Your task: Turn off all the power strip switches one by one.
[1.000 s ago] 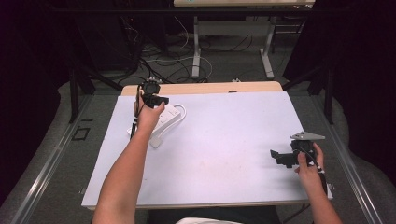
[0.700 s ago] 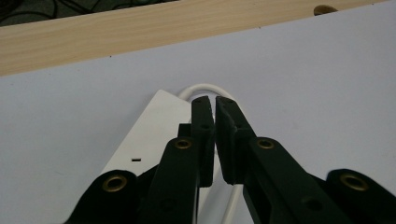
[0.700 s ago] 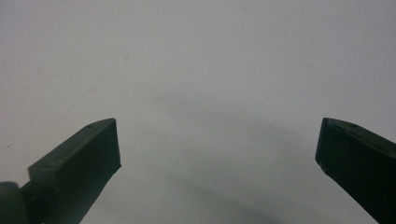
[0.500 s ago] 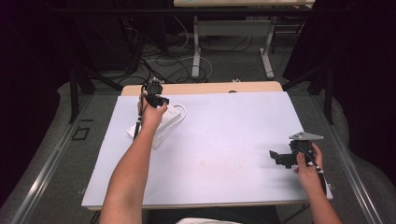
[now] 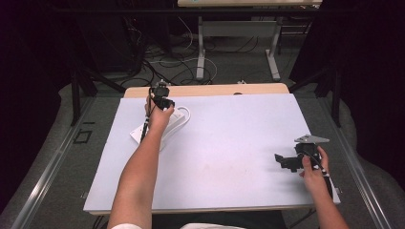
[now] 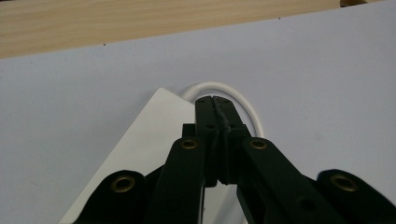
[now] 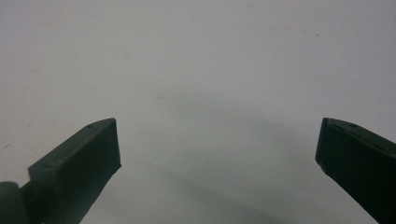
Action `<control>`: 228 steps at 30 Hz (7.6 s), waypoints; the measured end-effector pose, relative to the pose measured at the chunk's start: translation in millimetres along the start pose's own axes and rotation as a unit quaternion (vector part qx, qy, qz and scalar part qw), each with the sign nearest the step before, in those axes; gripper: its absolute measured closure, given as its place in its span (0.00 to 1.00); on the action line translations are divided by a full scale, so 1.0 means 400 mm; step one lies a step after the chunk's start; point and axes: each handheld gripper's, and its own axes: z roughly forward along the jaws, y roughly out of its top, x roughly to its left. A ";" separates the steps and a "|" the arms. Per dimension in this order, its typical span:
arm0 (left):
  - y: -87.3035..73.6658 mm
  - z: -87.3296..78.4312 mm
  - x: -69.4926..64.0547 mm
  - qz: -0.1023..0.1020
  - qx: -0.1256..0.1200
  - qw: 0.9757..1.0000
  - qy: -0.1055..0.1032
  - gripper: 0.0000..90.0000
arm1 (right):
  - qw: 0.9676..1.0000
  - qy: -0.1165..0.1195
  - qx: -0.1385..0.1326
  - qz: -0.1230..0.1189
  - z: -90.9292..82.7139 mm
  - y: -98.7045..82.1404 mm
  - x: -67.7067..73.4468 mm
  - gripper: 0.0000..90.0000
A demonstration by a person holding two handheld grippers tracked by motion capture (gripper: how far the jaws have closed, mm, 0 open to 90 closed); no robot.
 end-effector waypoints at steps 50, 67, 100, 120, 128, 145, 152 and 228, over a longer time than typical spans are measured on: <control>-0.038 0.085 -0.027 0.012 0.030 0.999 0.010 1.00 | 1.000 0.005 0.001 -0.003 0.006 0.001 0.004 0.00; -0.037 0.069 -0.019 0.004 0.031 0.999 0.011 1.00 | 1.000 0.003 0.000 -0.002 0.006 0.001 0.000 0.00; -0.028 -0.037 -0.006 -0.004 0.021 1.000 -0.001 1.00 | 1.000 0.005 -0.002 -0.001 0.003 0.002 0.003 0.00; -0.065 -0.064 0.021 -0.015 0.034 0.999 -0.004 1.00 | 1.000 0.004 -0.003 -0.004 0.000 0.003 0.003 0.00; -0.089 -0.057 0.041 -0.029 0.043 0.999 0.000 1.00 | 1.000 0.004 -0.003 -0.008 0.001 0.003 0.004 0.00; -0.121 -0.035 0.053 -0.032 0.059 0.998 0.004 1.00 | 1.000 0.005 -0.002 -0.007 0.001 0.003 0.005 0.00; -0.121 -0.033 0.054 -0.035 0.065 0.997 0.003 1.00 | 1.000 0.004 -0.003 -0.005 0.001 0.003 0.005 0.00; -0.158 -0.084 0.077 -0.046 0.055 0.997 -0.019 1.00 | 1.000 0.005 -0.005 -0.005 0.000 0.004 0.005 0.00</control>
